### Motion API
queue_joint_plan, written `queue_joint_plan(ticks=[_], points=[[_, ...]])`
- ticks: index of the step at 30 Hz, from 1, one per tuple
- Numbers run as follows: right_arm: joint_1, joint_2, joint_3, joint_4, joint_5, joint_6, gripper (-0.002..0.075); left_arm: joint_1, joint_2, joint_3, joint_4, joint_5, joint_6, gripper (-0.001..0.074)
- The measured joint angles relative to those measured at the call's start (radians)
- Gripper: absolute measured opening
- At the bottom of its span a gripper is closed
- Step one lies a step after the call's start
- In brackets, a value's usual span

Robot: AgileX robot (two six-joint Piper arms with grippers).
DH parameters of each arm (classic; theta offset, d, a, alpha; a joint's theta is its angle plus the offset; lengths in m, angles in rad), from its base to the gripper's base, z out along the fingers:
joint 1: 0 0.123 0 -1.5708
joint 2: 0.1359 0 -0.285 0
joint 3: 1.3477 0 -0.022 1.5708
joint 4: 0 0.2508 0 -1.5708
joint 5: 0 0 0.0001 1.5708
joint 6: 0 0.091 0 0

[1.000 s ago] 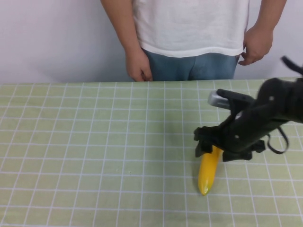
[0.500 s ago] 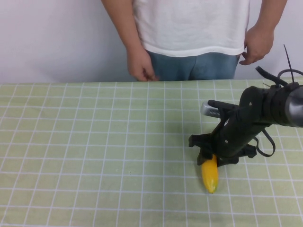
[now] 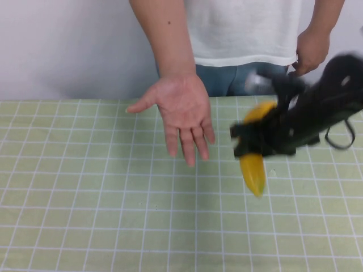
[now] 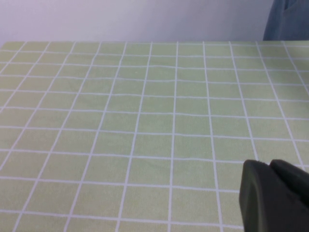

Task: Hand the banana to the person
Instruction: Hand the grabbed banana to the person

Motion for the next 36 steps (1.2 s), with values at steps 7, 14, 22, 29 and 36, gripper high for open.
queue_joint_plan(ticks=[7, 14, 22, 29, 36], points=[[0.022, -0.027, -0.192, 0.148, 0.049, -0.005, -0.0005, 0.000, 0.000, 0.000, 0.000, 0.000, 0.000, -0.0004], [0.079, 0.059, -0.250, 0.156, 0.038, 0.044, 0.0076, 0.000, 0.000, 0.000, 0.000, 0.000, 0.000, -0.0004], [0.089, 0.134, -0.250, 0.278, 0.053, -0.020, 0.0346, 0.000, 0.000, 0.000, 0.000, 0.000, 0.000, -0.0004], [0.089, 0.119, -0.251, 0.276, 0.053, -0.067, 0.0567, 0.000, 0.000, 0.000, 0.000, 0.000, 0.000, -0.0004], [0.089, 0.017, -0.251, 0.074, 0.059, -0.005, 0.0568, 0.000, 0.000, 0.000, 0.000, 0.000, 0.000, -0.0004]])
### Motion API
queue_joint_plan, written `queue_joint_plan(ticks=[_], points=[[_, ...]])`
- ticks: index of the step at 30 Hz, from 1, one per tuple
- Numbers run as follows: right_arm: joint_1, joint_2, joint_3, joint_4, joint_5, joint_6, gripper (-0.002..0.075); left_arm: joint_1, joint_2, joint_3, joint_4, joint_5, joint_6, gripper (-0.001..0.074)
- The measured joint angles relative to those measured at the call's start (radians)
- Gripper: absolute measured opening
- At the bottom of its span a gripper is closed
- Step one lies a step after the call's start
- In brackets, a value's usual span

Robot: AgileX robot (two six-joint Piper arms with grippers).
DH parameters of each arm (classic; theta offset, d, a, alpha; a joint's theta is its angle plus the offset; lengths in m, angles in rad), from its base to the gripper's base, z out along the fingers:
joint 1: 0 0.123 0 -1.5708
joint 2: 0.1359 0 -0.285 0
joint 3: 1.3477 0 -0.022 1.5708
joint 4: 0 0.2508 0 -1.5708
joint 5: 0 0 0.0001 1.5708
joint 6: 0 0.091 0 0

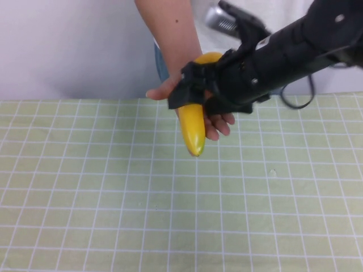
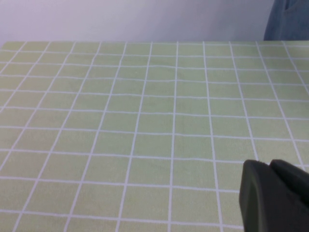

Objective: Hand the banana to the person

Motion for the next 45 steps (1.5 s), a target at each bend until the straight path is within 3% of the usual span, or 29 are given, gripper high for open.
queue_joint_plan(ticks=[4, 6, 8, 12, 17, 25, 29, 45], points=[[0.000, -0.077, 0.000, -0.204, 0.024, 0.065, 0.0566, 0.000, 0.000, 0.000, 0.000, 0.000, 0.000, -0.0004], [0.000, -0.121, 0.000, -0.272, 0.060, 0.065, 0.0527, 0.000, 0.000, 0.000, 0.000, 0.000, 0.000, -0.0004], [0.000, -0.160, 0.000, -0.339, 0.121, 0.065, 0.0418, 0.000, 0.000, 0.000, 0.000, 0.000, 0.000, -0.0004], [0.000, -0.232, 0.002, -0.496, 0.301, 0.079, -0.0006, 0.000, 0.000, 0.000, 0.000, 0.000, 0.000, -0.0004], [0.000, -0.350, 0.113, -0.621, 0.341, 0.122, -0.0007, 0.000, 0.000, 0.000, 0.000, 0.000, 0.000, -0.0004], [0.000, -0.683, 0.544, -0.623, -0.016, 0.102, -0.0007, 0.000, 0.000, 0.000, 0.000, 0.000, 0.000, -0.0004], [0.000, -0.803, 0.689, -0.648, -0.082, 0.084, -0.0007, 0.000, 0.000, 0.000, 0.000, 0.000, 0.000, -0.0004], [0.000, -0.879, 0.759, -0.753, -0.045, 0.084, -0.0007, 0.000, 0.000, 0.000, 0.000, 0.000, 0.000, -0.0004]])
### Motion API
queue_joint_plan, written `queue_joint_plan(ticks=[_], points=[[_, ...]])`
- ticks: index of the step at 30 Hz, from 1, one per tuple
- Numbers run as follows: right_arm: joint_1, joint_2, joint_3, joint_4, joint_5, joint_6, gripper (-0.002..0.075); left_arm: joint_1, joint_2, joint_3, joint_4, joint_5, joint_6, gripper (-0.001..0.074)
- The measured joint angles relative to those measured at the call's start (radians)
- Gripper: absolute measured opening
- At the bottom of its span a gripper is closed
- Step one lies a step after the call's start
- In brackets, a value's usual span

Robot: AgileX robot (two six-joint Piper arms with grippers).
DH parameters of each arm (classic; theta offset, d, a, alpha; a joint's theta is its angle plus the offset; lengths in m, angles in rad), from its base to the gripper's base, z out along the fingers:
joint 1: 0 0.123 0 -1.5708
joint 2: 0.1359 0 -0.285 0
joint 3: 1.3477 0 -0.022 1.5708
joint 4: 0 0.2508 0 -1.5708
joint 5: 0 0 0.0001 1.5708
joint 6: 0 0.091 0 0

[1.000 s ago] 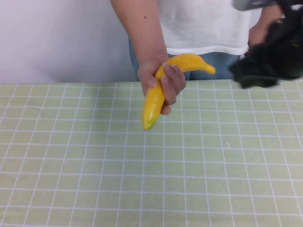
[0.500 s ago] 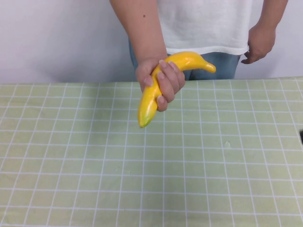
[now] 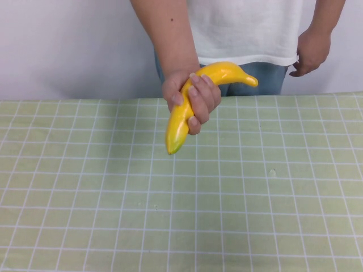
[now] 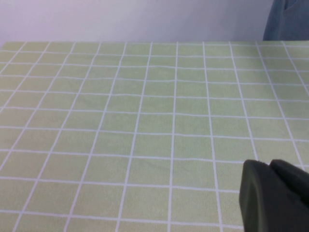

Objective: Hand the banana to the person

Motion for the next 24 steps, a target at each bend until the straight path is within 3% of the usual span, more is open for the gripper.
queue_joint_plan(ticks=[12, 16, 24], points=[[-0.002, 0.000, 0.000, -0.225, -0.007, -0.029, -0.0007, 0.000, 0.000, 0.000, 0.000, 0.000, 0.000, -0.0004], [-0.007, -0.013, 0.002, -0.241, -0.063, 0.043, -0.0007, 0.000, 0.000, 0.000, 0.000, 0.000, 0.000, -0.0004], [-0.173, -0.133, 0.160, -0.216, -0.366, 0.172, -0.0007, 0.000, 0.000, 0.000, 0.000, 0.000, 0.000, -0.0004]])
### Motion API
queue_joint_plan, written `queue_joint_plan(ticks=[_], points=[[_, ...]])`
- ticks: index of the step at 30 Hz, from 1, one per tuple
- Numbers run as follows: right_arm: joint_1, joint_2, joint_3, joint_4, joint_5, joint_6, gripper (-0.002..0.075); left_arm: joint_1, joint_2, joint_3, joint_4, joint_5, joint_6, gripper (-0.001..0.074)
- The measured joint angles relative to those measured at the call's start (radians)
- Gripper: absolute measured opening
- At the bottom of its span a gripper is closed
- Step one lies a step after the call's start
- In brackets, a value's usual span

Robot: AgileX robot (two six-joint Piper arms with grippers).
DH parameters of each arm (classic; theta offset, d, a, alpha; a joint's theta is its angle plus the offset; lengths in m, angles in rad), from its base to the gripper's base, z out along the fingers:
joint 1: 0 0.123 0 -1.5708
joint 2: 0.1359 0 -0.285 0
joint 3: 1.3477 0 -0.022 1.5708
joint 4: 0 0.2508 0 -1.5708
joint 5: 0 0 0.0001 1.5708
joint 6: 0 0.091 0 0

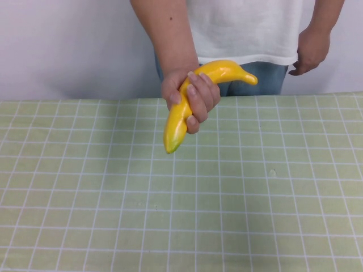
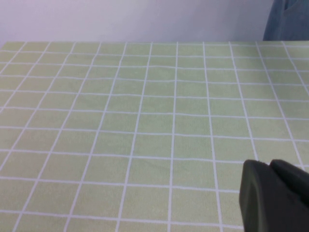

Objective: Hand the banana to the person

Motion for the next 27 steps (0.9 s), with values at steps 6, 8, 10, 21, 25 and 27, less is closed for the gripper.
queue_joint_plan(ticks=[6, 8, 10, 21, 25, 27], points=[[-0.143, -0.172, 0.222, 0.000, -0.199, 0.149, -0.0007, 0.000, 0.000, 0.000, 0.000, 0.000, 0.000, -0.0004], [-0.188, -0.245, 0.295, 0.000, -0.206, 0.187, -0.0007, 0.000, 0.000, 0.000, 0.000, 0.000, 0.000, -0.0004], [-0.214, -0.310, 0.366, -0.002, -0.209, 0.189, -0.0007, 0.000, 0.000, 0.000, 0.000, 0.000, 0.000, -0.0004], [-0.341, -0.605, 0.656, -0.043, -0.221, 0.229, -0.0007, 0.000, 0.000, 0.000, 0.000, 0.000, 0.000, -0.0004], [-0.347, -0.631, 0.670, -0.048, -0.144, 0.230, -0.0007, 0.000, 0.000, 0.000, 0.000, 0.000, 0.000, -0.0004], [-0.347, -0.631, 0.670, -0.070, -0.120, 0.228, -0.0007, 0.000, 0.000, 0.000, 0.000, 0.000, 0.000, -0.0004]])
